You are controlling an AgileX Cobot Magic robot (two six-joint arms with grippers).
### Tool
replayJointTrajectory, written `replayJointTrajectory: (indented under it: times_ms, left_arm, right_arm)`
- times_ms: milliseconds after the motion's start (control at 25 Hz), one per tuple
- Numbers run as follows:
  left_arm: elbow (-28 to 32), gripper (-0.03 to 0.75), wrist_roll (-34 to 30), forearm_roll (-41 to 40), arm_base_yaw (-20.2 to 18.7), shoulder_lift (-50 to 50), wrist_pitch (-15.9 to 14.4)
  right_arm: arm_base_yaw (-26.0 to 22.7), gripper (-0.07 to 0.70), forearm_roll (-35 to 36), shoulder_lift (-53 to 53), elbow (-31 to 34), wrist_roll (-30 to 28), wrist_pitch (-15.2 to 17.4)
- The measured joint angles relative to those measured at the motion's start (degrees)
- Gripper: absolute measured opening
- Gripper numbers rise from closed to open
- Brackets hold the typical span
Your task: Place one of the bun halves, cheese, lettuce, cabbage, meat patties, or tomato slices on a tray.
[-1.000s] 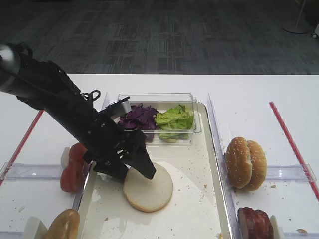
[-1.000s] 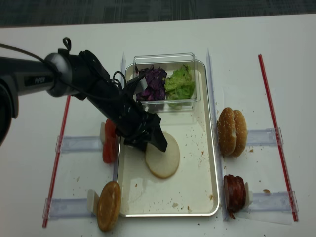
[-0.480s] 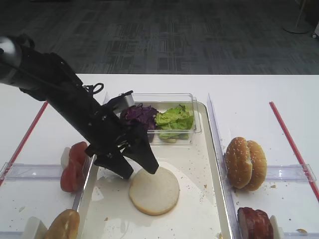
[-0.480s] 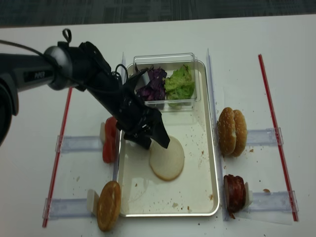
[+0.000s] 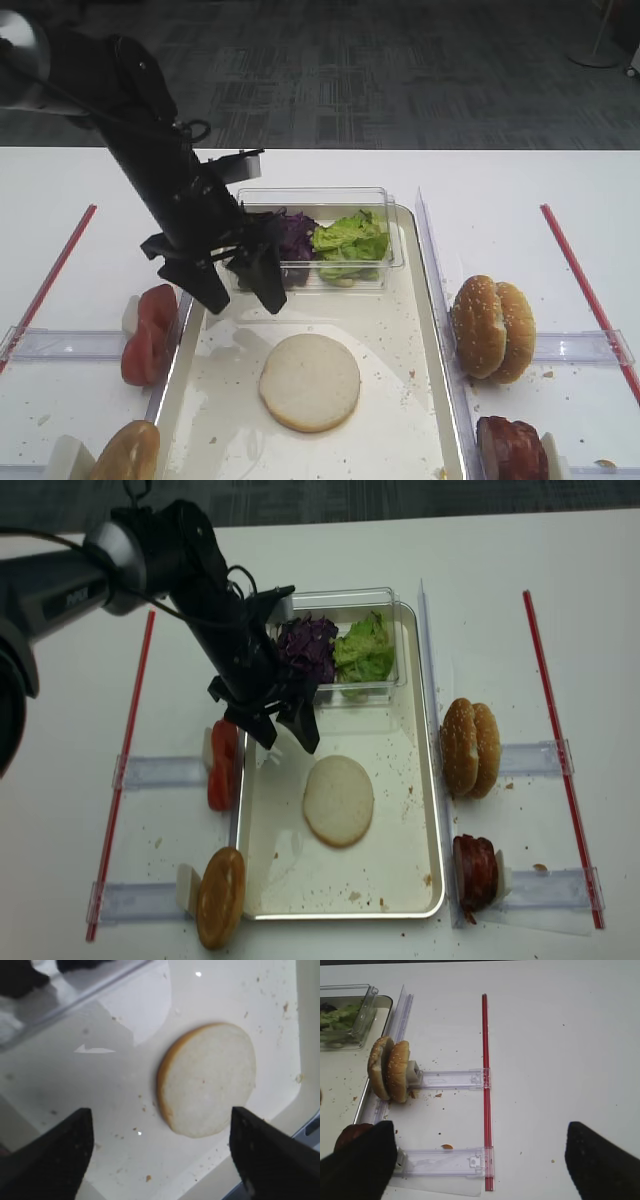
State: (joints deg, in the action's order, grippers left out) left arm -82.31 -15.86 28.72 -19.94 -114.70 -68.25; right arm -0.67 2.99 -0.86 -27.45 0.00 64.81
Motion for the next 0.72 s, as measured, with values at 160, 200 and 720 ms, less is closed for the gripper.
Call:
replayJointTrajectory:
  times_ms: [160,200,720]
  left_arm:
    - [-6.14,0.517,6.33,-7.05,-2.14,0.0,-0.58]
    - [-7.56,0.517,7.79,-9.14,-2.75,0.0,-0.69]
    - [-12.02,0.517,18.8,-27.39,-8.97,-0.12,-1.52]
  right_arm:
    - [0.0,0.692,0.0,0.0,0.0,0.0,0.0]
    - [0.0,0.692,0.0,0.0,0.0,0.0,0.0]
    - [0.0,0.692,0.0,0.0,0.0,0.0,0.0]
